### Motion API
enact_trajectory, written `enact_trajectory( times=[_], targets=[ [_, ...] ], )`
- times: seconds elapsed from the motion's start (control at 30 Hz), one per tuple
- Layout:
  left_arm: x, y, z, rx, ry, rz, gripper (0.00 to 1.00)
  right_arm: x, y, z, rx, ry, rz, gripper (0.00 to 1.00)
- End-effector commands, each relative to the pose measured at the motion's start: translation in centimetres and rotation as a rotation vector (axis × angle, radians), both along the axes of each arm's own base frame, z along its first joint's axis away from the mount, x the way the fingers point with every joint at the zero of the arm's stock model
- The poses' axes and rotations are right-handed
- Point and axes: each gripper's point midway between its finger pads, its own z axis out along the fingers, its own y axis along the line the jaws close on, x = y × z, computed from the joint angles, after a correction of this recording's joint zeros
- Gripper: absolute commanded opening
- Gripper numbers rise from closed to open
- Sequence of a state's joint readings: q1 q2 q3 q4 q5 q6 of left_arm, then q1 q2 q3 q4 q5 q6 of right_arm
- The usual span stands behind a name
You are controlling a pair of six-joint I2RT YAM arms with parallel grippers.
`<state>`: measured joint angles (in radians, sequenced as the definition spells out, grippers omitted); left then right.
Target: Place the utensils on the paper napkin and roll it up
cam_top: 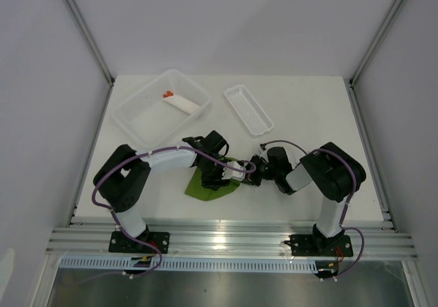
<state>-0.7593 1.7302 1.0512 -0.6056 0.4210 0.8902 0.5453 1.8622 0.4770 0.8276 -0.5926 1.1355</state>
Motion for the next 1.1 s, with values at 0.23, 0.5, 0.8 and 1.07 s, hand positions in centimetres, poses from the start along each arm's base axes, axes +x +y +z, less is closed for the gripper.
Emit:
enact_trajectory(
  times=[0.23, 0.5, 0.8, 1.07],
  targets=[
    [-0.2, -0.5, 0.3, -0.02, 0.002, -0.005, 0.54, 2.3, 1.9, 2.6, -0.077, -0.175, 0.039, 0.0],
    [-0.1, -0.6, 0.5, -0.025, -0.005, 0.006, 0.54, 0.8, 3.6, 2.1, -0.069, -0.163, 0.126, 0.0],
    [0.5, -0.5, 1.0, -0.039, 0.009, 0.072, 0.57, -0.9, 4.5, 0.0, -0.119, -0.113, 0.217, 0.0],
    [0.6, 0.2, 2.6, -0.02, 0.057, 0.152, 0.67, -0.7, 4.0, -1.4, -0.173, -0.078, 0.201, 0.0]
  ],
)
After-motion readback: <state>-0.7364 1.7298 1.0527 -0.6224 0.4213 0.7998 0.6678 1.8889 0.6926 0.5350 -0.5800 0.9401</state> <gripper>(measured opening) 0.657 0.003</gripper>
